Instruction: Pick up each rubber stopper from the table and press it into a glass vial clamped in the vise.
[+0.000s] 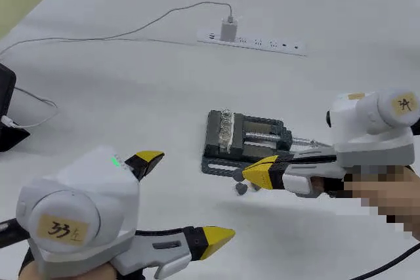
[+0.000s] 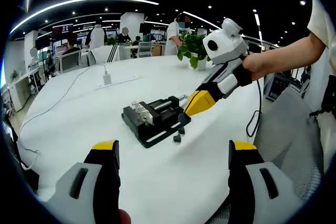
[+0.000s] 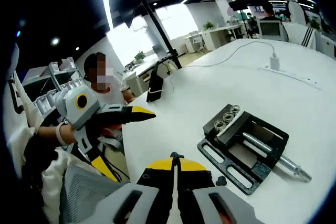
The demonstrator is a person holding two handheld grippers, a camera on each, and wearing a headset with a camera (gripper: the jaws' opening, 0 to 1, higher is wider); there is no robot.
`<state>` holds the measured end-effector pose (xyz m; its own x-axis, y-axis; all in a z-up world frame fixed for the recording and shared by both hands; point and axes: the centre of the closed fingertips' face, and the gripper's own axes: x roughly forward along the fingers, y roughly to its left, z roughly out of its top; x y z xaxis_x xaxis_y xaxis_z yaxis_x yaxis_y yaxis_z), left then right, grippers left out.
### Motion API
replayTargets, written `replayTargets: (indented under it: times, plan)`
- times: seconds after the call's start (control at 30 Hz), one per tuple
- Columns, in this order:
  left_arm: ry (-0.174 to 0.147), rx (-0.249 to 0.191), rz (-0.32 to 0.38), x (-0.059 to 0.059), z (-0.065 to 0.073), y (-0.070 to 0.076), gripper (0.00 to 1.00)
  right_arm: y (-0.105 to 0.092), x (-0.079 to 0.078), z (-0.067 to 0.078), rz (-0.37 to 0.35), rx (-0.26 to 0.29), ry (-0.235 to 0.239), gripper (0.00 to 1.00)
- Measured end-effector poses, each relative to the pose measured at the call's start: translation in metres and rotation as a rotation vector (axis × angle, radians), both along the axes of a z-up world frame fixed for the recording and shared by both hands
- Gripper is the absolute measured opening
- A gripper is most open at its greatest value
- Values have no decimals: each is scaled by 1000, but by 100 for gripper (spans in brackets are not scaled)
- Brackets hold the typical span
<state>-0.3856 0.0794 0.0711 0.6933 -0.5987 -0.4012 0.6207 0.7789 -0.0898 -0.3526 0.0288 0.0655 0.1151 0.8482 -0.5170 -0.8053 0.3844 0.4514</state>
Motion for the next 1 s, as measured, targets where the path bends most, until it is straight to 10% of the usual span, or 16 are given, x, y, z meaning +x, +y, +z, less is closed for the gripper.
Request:
replayTargets:
  times: [1.0]
  plan:
    - [-192,-10,-194,4,39,-45,38,-18,-23,58,-349,499,538,0]
